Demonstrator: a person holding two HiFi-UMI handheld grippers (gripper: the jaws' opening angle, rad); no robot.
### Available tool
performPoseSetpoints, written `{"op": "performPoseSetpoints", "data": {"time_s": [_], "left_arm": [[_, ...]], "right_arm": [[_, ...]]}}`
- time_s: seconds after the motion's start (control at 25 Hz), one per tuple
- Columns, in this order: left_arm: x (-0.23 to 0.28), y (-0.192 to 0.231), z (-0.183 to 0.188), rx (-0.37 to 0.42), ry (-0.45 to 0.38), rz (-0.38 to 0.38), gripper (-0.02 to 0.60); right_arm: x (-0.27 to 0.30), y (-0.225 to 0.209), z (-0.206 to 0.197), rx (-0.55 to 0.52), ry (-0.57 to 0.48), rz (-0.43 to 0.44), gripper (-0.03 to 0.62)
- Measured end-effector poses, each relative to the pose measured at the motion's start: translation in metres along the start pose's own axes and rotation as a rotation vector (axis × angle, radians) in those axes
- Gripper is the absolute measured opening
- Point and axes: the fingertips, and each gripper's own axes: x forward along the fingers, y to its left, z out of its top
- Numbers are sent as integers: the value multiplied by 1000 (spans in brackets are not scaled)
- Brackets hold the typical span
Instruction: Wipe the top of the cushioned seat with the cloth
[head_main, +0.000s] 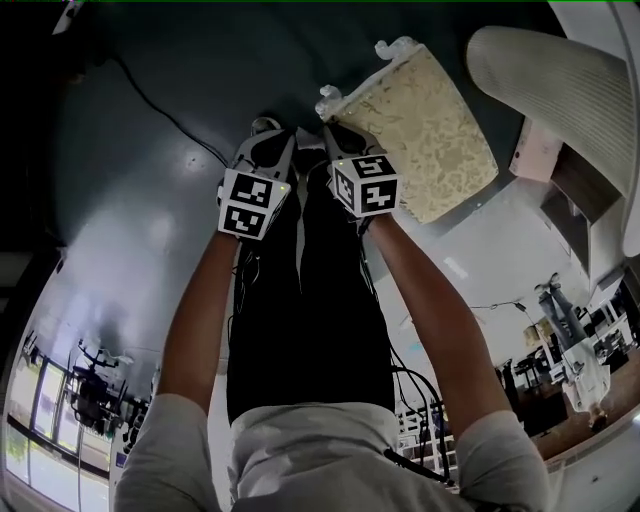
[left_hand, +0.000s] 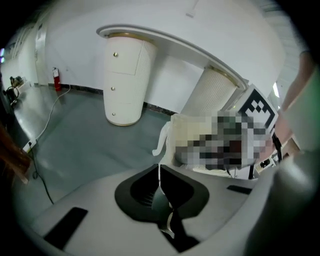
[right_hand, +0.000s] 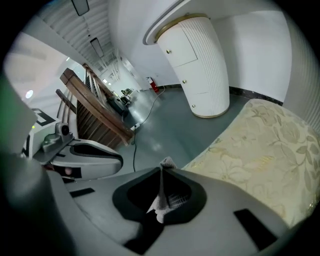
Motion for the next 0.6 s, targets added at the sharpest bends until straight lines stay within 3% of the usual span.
{"op": "performPoseSetpoints", "data": {"time_s": [0.12,0.24,0.32,0.48,0.6], "left_arm": [[4,-5,-1,81,17,-81,22],[11,-20,-11,192,90,-201,197],[15,-31,-13,275,124,-260,249],[24,-45,-10,383,157,-336,273],[38,-44,-13,453,189,-315,272]], "right_arm": [[2,4,6,11,-8,-5,18],[4,1,7,52,-17,-11,18],[3,-2,6,91,-25,-18,18],[0,-3,6,194,-48,-24,18],[0,-5,7,232,-62,-13,18]]}}
